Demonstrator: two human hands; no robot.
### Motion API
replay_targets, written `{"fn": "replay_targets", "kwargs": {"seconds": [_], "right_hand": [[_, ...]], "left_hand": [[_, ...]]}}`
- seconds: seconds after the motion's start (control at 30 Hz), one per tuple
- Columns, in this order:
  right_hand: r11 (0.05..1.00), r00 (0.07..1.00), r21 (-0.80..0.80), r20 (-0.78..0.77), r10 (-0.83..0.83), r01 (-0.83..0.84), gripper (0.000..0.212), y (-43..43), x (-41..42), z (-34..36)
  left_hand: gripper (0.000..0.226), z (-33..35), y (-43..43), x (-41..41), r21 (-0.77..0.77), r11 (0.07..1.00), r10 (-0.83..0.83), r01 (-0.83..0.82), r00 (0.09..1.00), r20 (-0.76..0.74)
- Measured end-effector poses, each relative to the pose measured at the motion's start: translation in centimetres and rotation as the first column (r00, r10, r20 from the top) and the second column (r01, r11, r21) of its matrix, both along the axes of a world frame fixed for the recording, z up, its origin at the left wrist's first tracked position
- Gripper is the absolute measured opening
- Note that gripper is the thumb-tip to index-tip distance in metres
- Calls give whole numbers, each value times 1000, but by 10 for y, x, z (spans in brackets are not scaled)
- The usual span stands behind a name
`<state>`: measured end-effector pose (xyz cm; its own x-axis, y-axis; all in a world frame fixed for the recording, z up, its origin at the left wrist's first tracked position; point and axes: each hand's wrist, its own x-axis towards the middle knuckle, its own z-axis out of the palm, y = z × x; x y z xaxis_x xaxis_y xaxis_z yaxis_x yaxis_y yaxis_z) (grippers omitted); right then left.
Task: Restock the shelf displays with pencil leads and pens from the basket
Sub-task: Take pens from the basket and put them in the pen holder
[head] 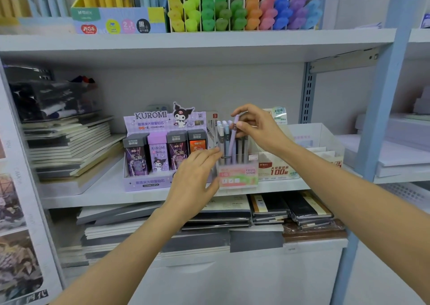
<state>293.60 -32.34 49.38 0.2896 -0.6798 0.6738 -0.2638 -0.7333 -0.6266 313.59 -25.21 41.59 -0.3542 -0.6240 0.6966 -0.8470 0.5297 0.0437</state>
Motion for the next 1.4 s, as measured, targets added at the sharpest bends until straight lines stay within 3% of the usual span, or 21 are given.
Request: {"fn": "replay_targets", "kwargs": {"seconds": [0.43, 0.6, 0.7, 0.8, 0.87, 0.97, 1.07, 1.2, 1.3, 1.4], "right_hand": [[998, 990, -20, -131, -57, 54, 22, 0, 12, -5], [986, 977, -2, -135, -166, 167, 22, 1, 5, -12], [971, 948, -74, -208, -240, 229, 30, 8, 5, -12], [943, 948, -208, -125, -291, 262, 27, 28, 9, -18], [951, 976, -243, -58, -211, 192, 18, 48, 14, -35], [995, 988, -82, -149, 39, -51, 11, 77, 28, -91], [968, 926, 213, -323, 196, -131, 13, 88, 44, -175], [811, 818, 586, -468, 333, 5, 19, 81, 54, -300], [731, 732, 664, -574, 368, 154, 22, 79, 47, -390], [660, 630, 695, -655, 417, 286, 23, 89, 37, -472]], "left_hand": [[56, 0, 2, -1, -9, 1000, -4, 4, 1000, 5], [57, 1, 3, -2, -4, 1000, -4, 4, 1000, 13], [58, 1, 5, -4, 19, 1000, -10, 10, 1000, 1], [60, -8, 15, -1, 37, 998, -42, 42, 999, -14], [54, -27, 24, 5, -1, 999, -51, 51, 997, -61], [34, -79, 35, 17, -1, 1000, -29, 29, 988, -151], [23, -158, 45, 30, 188, 982, 20, 10, 988, -154], [25, -280, 64, 47, 548, 835, 92, -38, 993, -71], [35, -361, 81, 58, 702, 703, 128, -111, 991, 29], [53, -419, 102, 68, 831, 509, 145, -223, 974, 172]]}}
